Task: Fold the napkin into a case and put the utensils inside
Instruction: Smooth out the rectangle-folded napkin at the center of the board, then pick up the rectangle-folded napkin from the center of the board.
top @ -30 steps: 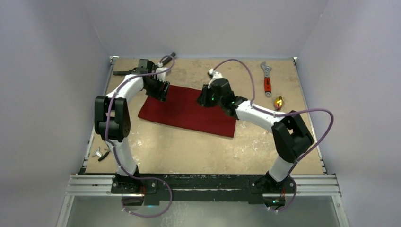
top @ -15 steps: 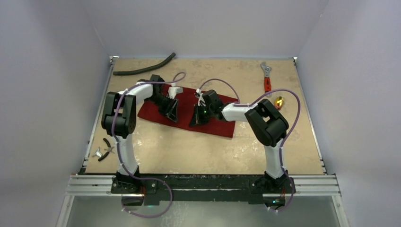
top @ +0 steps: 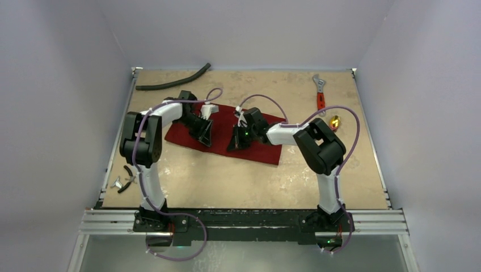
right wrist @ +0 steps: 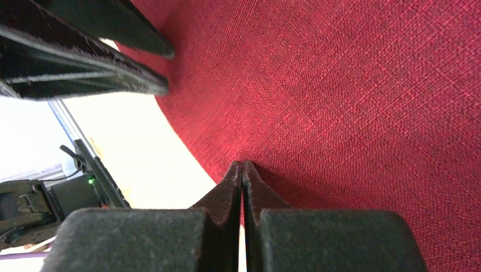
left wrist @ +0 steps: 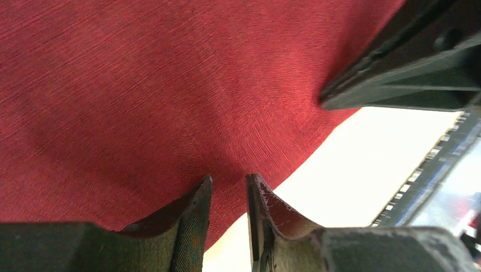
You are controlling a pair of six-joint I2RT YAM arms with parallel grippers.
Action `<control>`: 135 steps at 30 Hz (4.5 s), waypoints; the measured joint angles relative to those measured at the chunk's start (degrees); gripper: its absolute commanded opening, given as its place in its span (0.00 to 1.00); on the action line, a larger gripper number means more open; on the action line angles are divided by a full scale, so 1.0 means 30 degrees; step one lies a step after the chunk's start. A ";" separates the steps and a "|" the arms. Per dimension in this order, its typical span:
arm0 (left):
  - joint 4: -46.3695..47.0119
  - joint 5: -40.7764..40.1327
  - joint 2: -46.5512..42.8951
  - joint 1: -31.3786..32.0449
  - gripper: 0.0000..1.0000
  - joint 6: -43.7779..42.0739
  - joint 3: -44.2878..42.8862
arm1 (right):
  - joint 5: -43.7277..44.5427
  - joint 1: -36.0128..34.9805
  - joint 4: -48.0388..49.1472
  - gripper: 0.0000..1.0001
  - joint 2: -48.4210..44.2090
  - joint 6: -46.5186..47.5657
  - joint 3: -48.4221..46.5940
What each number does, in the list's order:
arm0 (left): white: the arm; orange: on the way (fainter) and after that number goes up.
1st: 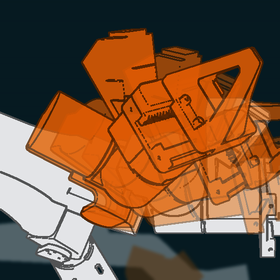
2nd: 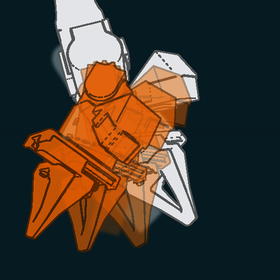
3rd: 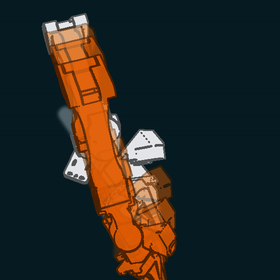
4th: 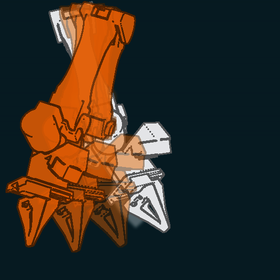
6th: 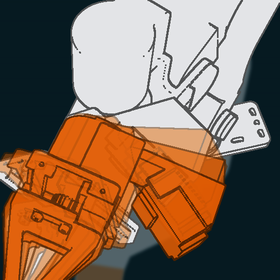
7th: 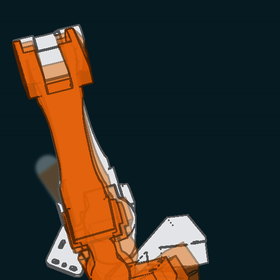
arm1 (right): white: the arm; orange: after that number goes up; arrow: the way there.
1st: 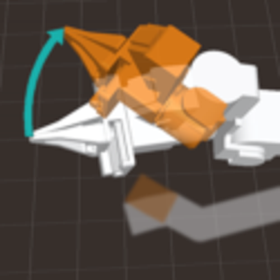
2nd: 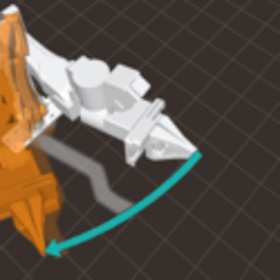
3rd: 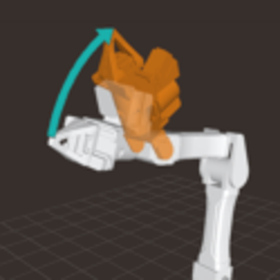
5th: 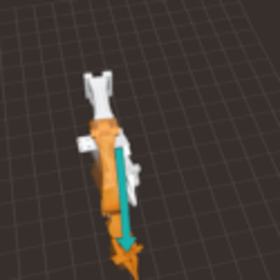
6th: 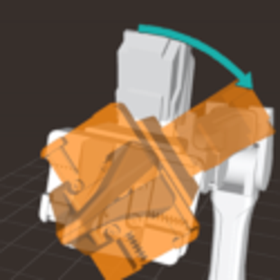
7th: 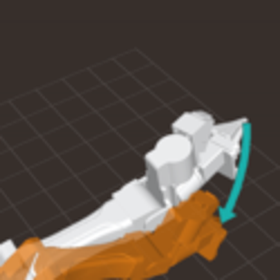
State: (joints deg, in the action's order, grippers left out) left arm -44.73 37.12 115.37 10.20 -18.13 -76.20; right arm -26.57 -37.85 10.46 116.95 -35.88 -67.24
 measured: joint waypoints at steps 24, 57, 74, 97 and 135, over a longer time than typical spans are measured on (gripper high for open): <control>-0.1129 0.1122 -0.0969 0.0044 0.31 -0.0248 -0.1260 | -0.0138 0.0765 0.0175 0.00 -0.0648 0.0459 0.0998; -0.4357 -0.6127 0.1122 -0.5144 0.22 -0.2353 -0.3636 | 0.0226 0.0896 0.0911 0.00 -0.1530 0.0525 0.2390; -0.2754 -0.9245 -0.1821 -0.5122 0.25 -0.2463 -0.3956 | -0.0007 0.1035 0.0474 0.19 -0.1829 0.0911 0.2484; 0.0466 -0.7694 -0.2718 -0.2339 0.20 -0.1829 0.1989 | -0.0036 0.5938 -0.2667 0.49 -0.7854 0.1464 0.8225; 0.0313 -0.5778 -0.2987 -0.4845 0.32 -0.1902 0.1005 | 0.6513 0.7278 -0.5748 0.64 -1.2582 -0.1457 1.0295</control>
State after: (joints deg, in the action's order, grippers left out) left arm -43.79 19.79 106.41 -4.34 -23.83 -73.19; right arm -7.03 -16.01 -6.79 79.20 -40.25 -36.36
